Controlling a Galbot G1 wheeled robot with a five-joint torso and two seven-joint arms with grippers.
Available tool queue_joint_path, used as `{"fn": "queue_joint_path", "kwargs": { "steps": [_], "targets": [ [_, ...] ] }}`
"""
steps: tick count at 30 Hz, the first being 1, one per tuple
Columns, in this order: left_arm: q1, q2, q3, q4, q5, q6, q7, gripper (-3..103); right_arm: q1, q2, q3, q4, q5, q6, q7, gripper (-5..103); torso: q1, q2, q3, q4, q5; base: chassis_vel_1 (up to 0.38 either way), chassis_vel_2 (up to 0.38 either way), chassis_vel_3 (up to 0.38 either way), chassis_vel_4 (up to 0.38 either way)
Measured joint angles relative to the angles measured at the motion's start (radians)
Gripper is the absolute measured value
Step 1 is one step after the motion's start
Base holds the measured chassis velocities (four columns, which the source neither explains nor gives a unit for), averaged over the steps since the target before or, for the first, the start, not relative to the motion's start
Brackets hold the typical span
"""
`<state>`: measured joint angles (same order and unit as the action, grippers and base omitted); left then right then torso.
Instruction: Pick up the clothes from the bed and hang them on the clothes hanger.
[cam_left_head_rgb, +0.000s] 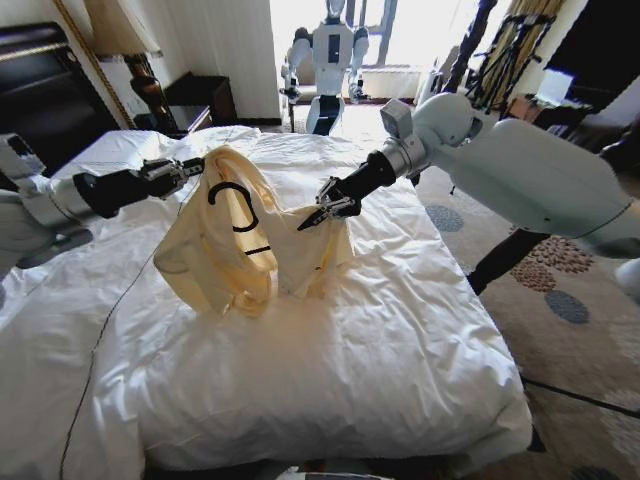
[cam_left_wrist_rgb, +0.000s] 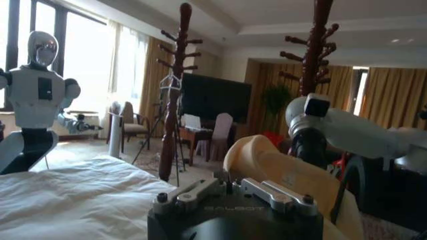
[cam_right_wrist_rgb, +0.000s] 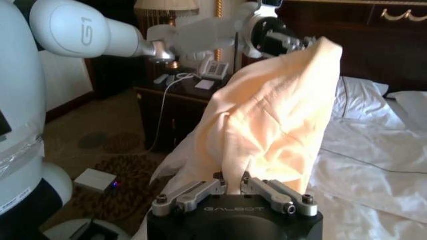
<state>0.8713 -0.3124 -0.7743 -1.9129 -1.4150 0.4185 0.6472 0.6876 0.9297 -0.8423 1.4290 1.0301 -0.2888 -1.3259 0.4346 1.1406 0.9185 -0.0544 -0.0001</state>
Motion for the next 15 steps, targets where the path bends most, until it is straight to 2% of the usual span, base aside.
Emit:
{"fn": "queue_joint_path", "kwargs": {
  "steps": [7,9,11,14,15],
  "targets": [
    [0.03,-0.016,-0.01,0.027,0.097,0.015,0.05,0,0.005,-0.008,0.015,-0.006,0.044,0.007,0.074,1,0.0,0.0,0.0,0.0001,-0.0006,0.0,0.0,0.0,0.0],
    [0.032,-0.019,-0.013,0.029,0.114,0.015,0.056,-3,0.007,-0.014,0.018,-0.011,0.055,0.009,0.099,1,0.0,0.0,0.0,0.0001,-0.0005,0.0,0.0,0.0,0.0],
    [0.032,-0.023,-0.015,0.029,0.12,0.011,0.049,7,0.01,-0.028,0.024,-0.018,0.07,0.015,0.138,1,0.0,0.0,0.0,0.0001,-0.0004,0.0,0.0,0.0,0.0],
    [0.032,-0.024,-0.015,0.028,0.12,0.007,0.042,13,0.01,-0.035,0.026,-0.02,0.076,0.017,0.151,1,0.0,0.0,0.0,0.0001,-0.0003,0.0,0.0,0.0,0.0],
    [0.029,-0.026,-0.015,0.026,0.115,-0.002,0.003,18,0.008,-0.056,0.032,-0.018,0.1,0.022,0.192,1,0.0,0.0,0.0,0.0,-0.0001,0.0,0.0,0.0,0.0]
  ]
}}
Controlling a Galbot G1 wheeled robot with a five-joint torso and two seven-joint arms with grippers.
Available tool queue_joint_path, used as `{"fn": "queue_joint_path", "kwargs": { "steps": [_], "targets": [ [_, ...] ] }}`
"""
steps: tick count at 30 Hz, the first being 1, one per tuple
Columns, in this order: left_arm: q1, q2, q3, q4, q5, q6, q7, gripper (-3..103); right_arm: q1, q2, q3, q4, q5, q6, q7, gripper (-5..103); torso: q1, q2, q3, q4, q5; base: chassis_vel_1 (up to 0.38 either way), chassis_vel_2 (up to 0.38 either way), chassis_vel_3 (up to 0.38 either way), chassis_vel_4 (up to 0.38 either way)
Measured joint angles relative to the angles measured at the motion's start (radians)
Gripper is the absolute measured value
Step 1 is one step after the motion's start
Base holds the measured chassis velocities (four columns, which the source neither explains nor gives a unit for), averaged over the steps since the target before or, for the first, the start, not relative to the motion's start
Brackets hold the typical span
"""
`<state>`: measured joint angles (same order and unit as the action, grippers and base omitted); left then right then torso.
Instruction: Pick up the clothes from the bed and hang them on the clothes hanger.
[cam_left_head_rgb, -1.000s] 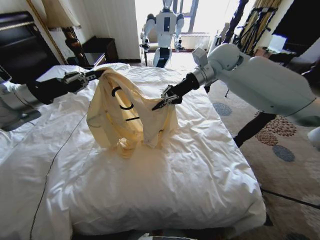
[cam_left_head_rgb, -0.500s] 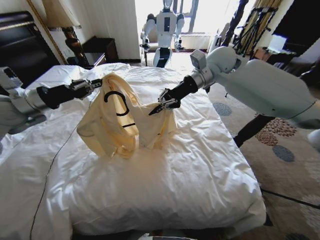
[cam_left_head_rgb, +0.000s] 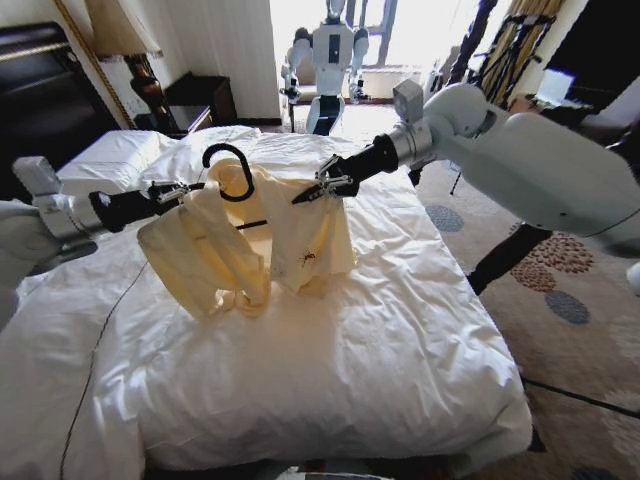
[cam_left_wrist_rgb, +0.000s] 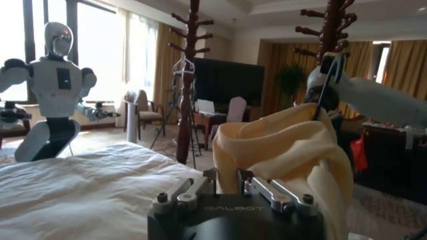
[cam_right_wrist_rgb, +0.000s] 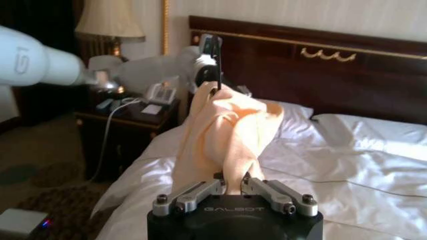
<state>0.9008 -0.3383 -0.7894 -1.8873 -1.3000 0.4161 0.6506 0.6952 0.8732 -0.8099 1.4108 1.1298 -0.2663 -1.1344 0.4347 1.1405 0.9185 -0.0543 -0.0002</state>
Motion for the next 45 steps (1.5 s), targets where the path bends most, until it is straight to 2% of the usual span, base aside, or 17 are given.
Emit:
{"fn": "queue_joint_path", "kwargs": {
  "steps": [2,4,6,9,10,12,13,15,16,18,21,23,30,35,41,43,45],
  "targets": [
    [-0.001,0.0,0.0,0.0,-0.005,-0.007,-0.023,24,-0.002,-0.015,0.001,0.006,0.021,0.002,0.023,1,0.0,0.0,0.0,0.0,0.0,0.0,0.0,0.0,0.0],
    [-0.007,-0.001,0.0,0.007,-0.025,-0.021,-0.066,40,-0.003,-0.06,0.005,0.027,0.071,0.002,0.063,1,0.0,0.0,0.0,-0.0003,0.0001,0.0,0.0,0.0,0.0],
    [-0.011,-0.001,0.0,0.013,-0.036,-0.024,-0.079,40,-0.004,-0.074,0.005,0.035,0.084,0.002,0.07,1,0.0,0.0,0.0,-0.0003,0.0002,0.0,0.0,0.0,0.0],
    [-0.014,-0.004,0.0,0.023,-0.053,-0.033,-0.114,56,-0.004,-0.105,0.009,0.057,0.134,0.001,0.124,1,0.0,0.0,0.0,-0.0001,-0.0001,0.0,0.0,0.0,0.0],
    [-0.014,-0.004,0.0,0.023,-0.053,-0.033,-0.114,56,-0.004,-0.105,0.009,0.057,0.134,0.001,0.124,1,0.0,0.0,0.0,-0.0001,-0.0001,0.0,0.0,0.0,0.0],
    [-0.014,-0.007,-0.005,0.031,-0.063,-0.038,-0.138,61,-0.002,-0.126,0.012,0.079,0.178,0.001,0.2,1,0.0,0.0,0.0,0.0,-0.0003,0.0,0.0,0.0,0.0],
    [-0.014,-0.009,-0.009,0.037,-0.067,-0.043,-0.153,72,0.007,-0.142,0.013,0.097,0.204,-0.001,0.263,1,0.0,0.0,0.0,0.0002,-0.0001,0.0,0.0,0.0,0.0],
    [-0.014,-0.01,-0.011,0.04,-0.069,-0.046,-0.16,72,0.013,-0.148,0.013,0.104,0.215,-0.002,0.287,1,0.0,0.0,0.0,0.0001,-0.0002,0.0,0.0,0.0,0.0],
    [-0.014,-0.013,-0.016,0.046,-0.076,-0.051,-0.179,77,0.031,-0.164,0.014,0.122,0.241,-0.006,0.344,1,0.0,0.0,0.0,-0.0001,-0.0002,0.0,0.0,0.0,0.0],
    [-0.015,-0.014,-0.019,0.048,-0.079,-0.052,-0.189,83,0.043,-0.173,0.013,0.131,0.255,-0.009,0.374,1,0.0,0.0,0.0,-0.0001,-0.0001,0.0,0.0,0.0,0.0],
    [-0.016,-0.024,-0.03,0.052,-0.081,-0.053,-0.211,97,0.104,-0.203,0.007,0.169,0.32,-0.03,0.489,1,0.0,0.0,0.0,0.0001,-0.0001,0.0,0.0,0.0,0.0],
    [-0.016,-0.027,-0.032,0.051,-0.081,-0.053,-0.215,99,0.116,-0.208,0.006,0.175,0.333,-0.035,0.508,1,0.0,0.0,0.0,0.0001,-0.0002,0.0,0.0,0.0,0.0],
    [-0.007,-0.051,-0.056,0.019,-0.082,-0.051,-0.231,100,0.231,-0.271,-0.002,0.251,0.434,-0.087,0.671,1,0.0,0.0,0.0,0.0,-0.0002,0.0,0.0,0.0,0.0],
    [0.003,-0.066,-0.077,-0.018,-0.086,-0.049,-0.239,100,0.327,-0.344,-0.012,0.343,0.531,-0.147,0.835,1,0.0,0.0,0.0,-0.0001,0.0,0.0,0.0,0.0,0.0],
    [0.012,-0.088,-0.106,-0.043,-0.088,-0.049,-0.259,100,0.42,-0.383,-0.026,0.366,0.622,-0.225,0.913,1,0.0,0.0,0.0,-0.0001,-0.0001,0.0,0.0,0.0,0.0],
    [0.022,-0.099,-0.133,-0.064,-0.088,-0.048,-0.276,100,0.467,-0.395,-0.028,0.371,0.681,-0.279,0.974,1,0.0,0.0,0.0,-0.0001,-0.0001,0.0,0.0,0.0,0.0],
    [0.039,-0.115,-0.169,-0.102,-0.088,-0.048,-0.318,100,0.522,-0.414,-0.03,0.393,0.784,-0.335,1.116,1,0.0,0.0,0.0,0.0001,0.0,0.0,0.0,0.0,0.0]
  ]
}}
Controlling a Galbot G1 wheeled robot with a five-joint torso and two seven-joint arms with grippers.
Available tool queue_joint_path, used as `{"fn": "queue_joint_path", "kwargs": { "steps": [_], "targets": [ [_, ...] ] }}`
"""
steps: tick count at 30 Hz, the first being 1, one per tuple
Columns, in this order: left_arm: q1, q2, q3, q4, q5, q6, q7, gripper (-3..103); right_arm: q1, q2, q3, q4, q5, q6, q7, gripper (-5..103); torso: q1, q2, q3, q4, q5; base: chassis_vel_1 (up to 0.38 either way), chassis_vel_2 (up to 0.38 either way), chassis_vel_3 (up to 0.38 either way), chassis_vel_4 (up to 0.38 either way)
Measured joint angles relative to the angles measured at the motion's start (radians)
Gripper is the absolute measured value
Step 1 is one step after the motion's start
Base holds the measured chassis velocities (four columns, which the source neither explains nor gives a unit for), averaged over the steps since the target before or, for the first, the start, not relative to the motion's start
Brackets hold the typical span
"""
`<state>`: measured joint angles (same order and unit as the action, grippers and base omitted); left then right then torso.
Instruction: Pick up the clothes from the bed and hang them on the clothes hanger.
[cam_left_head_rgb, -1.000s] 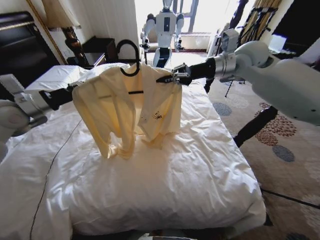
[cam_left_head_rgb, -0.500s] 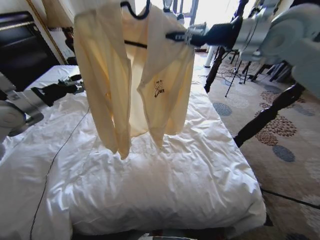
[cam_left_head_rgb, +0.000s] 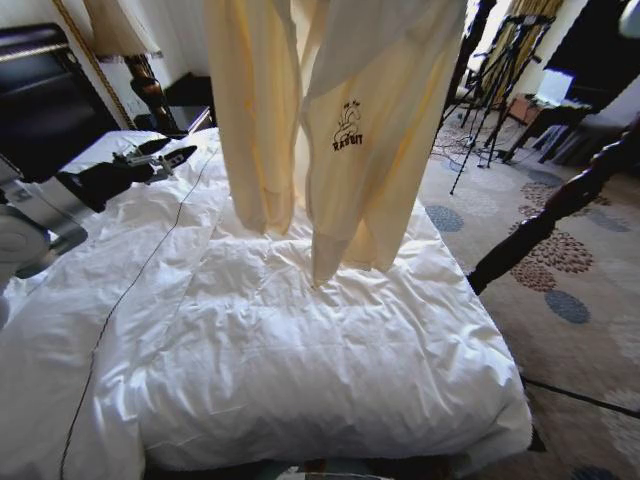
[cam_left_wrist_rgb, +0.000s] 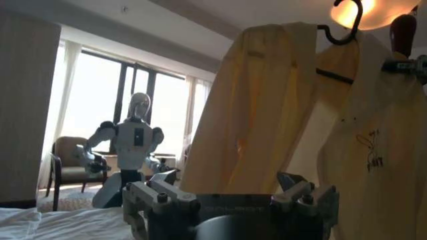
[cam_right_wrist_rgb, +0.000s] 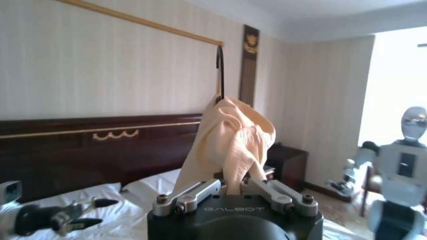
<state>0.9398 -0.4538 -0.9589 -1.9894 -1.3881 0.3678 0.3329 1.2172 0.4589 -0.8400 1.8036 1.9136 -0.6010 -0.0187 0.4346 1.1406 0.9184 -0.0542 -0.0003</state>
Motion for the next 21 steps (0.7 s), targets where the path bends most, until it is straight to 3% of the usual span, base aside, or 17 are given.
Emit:
{"fn": "queue_joint_path", "kwargs": {
  "steps": [1,3,8,12,18,21],
  "targets": [
    [0.0,0.0,0.0,0.0,0.0,0.0,0.0,100,0.0,0.0,0.0,0.0,0.0,0.0,0.0,1,0.0,0.0,0.0,0.0,0.0,0.0,0.0,0.0,0.0],
    [0.015,-0.019,-0.021,-0.04,0.0,-0.003,-0.064,100,0.042,-0.026,0.0,0.017,0.078,-0.055,0.112,1,0.0,0.0,0.0,0.0001,-0.0003,0.0,0.0,0.0,0.0],
    [0.035,-0.054,-0.035,-0.087,-0.002,-0.012,-0.131,100,0.092,-0.087,-0.006,0.024,0.131,-0.125,0.175,1,0.0,0.0,0.0,-0.0001,0.0001,0.0,0.0,0.0,0.0],
    [0.041,-0.079,-0.036,-0.112,-0.002,-0.02,-0.169,100,0.127,-0.142,-0.021,0.021,0.138,-0.138,0.176,1,0.0,0.0,0.0,-0.0004,0.0004,0.0,0.0,0.0,0.0],
    [0.043,-0.1,-0.034,-0.119,0.002,-0.029,-0.172,100,0.157,-0.182,-0.028,0.002,0.125,-0.138,0.158,1,0.0,0.0,0.0,-0.0001,0.0,0.0,0.0,0.0,0.0],
    [0.057,-0.118,-0.046,-0.134,0.004,-0.039,-0.171,100,0.132,-0.228,-0.016,-0.002,0.061,-0.137,0.092,1,0.0,0.0,0.0,-0.0001,-0.0003,0.0,0.0,0.0,0.0]
  ]
}}
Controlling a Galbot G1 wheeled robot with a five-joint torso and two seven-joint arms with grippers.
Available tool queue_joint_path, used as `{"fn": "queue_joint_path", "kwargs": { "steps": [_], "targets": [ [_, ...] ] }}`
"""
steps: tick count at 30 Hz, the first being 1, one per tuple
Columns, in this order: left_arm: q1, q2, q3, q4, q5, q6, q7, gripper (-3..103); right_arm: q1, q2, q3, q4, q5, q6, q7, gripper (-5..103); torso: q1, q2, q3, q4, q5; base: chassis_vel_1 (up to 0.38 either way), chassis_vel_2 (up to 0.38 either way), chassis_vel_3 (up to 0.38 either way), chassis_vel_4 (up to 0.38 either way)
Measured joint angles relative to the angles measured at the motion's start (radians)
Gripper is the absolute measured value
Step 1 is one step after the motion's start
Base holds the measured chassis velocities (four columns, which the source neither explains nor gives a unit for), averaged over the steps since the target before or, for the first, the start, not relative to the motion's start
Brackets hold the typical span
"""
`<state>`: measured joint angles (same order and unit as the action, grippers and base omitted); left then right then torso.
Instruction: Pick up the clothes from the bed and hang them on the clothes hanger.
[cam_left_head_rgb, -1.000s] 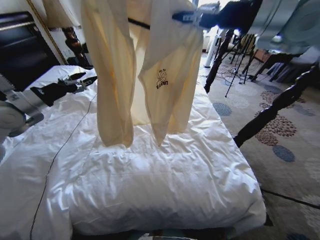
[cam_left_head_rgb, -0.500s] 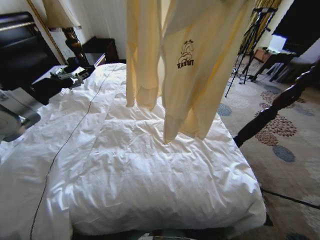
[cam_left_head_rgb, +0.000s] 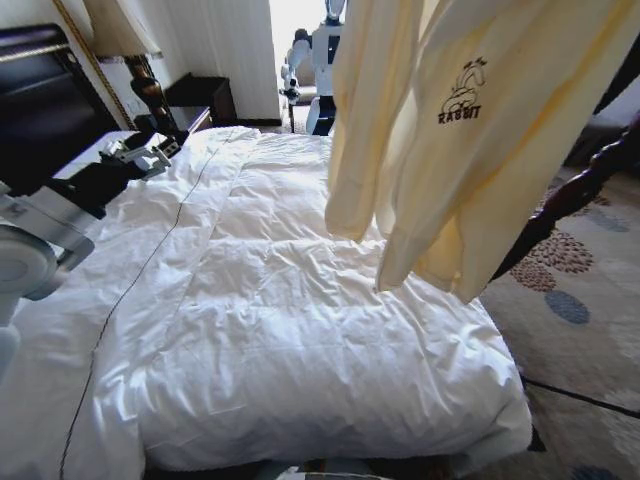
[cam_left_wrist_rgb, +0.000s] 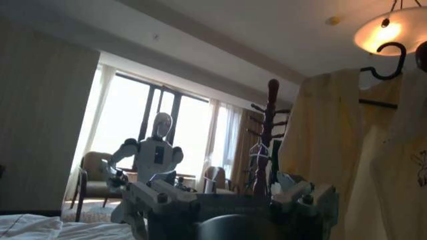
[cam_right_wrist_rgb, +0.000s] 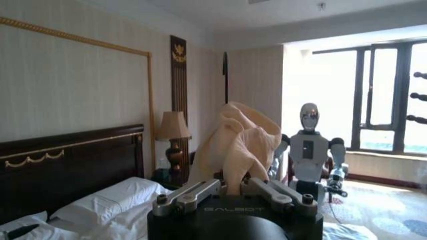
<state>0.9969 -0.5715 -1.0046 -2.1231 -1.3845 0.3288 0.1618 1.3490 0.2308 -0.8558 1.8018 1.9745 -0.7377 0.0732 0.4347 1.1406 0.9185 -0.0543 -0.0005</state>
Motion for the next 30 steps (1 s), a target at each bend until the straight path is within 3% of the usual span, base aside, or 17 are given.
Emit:
{"fn": "queue_joint_path", "kwargs": {
  "steps": [3,6,7,10,11,14,21,26,30],
  "targets": [
    [0.02,-0.007,-0.017,-0.013,0.0,-0.007,0.0,100,-0.034,-0.035,0.019,0.013,-0.043,0.002,-0.035,1,0.0,0.0,0.0,0.0004,0.0,0.0,0.0,0.0,0.0],
    [0.077,-0.023,-0.06,-0.033,0.001,-0.013,0.002,100,-0.205,-0.201,0.092,0.078,-0.121,0.043,-0.073,1,0.0,0.0,0.0,0.0006,0.0013,0.0,0.0,0.0,0.0],
    [0.077,-0.023,-0.06,-0.033,0.001,-0.013,0.002,100,-0.205,-0.201,0.092,0.078,-0.121,0.043,-0.073,1,0.0,0.0,0.0,0.0006,0.0013,0.0,0.0,0.0,0.0],
    [0.112,-0.034,-0.075,-0.045,0.004,-0.016,0.006,100,-0.283,-0.308,0.138,0.123,-0.142,0.066,-0.097,1,0.0,0.0,0.0,-0.0004,0.001,0.0,0.0,0.0,0.0],
    [0.112,-0.034,-0.075,-0.045,0.004,-0.016,0.006,100,-0.283,-0.308,0.138,0.123,-0.142,0.066,-0.097,1,0.0,0.0,0.0,-0.0004,0.001,0.0,0.0,0.0,0.0],
    [0.145,-0.052,-0.083,-0.058,0.014,-0.016,0.019,100,-0.331,-0.428,0.163,0.161,-0.158,0.079,-0.157,1,0.0,0.0,0.0,-0.0004,-0.0002,0.0,0.0,0.0,0.0],
    [0.18,-0.081,-0.081,-0.094,0.03,-0.017,0.026,100,-0.367,-0.535,0.208,0.16,-0.205,0.079,-0.247,1,0.0,0.0,0.0,-0.0001,0.0004,0.0,0.0,0.0,0.0],
    [0.195,-0.097,-0.081,-0.109,0.039,-0.02,0.028,100,-0.373,-0.573,0.217,0.139,-0.253,0.089,-0.273,1,0.0,0.0,0.0,-0.0004,0.0002,0.0,0.0,0.0,0.0],
    [0.194,-0.106,-0.077,-0.118,0.041,-0.021,0.029,100,-0.381,-0.58,0.186,0.111,-0.34,0.156,-0.297,1,0.0,0.0,0.0,-0.0001,0.0003,0.0,0.0,0.0,0.0]
  ]
}}
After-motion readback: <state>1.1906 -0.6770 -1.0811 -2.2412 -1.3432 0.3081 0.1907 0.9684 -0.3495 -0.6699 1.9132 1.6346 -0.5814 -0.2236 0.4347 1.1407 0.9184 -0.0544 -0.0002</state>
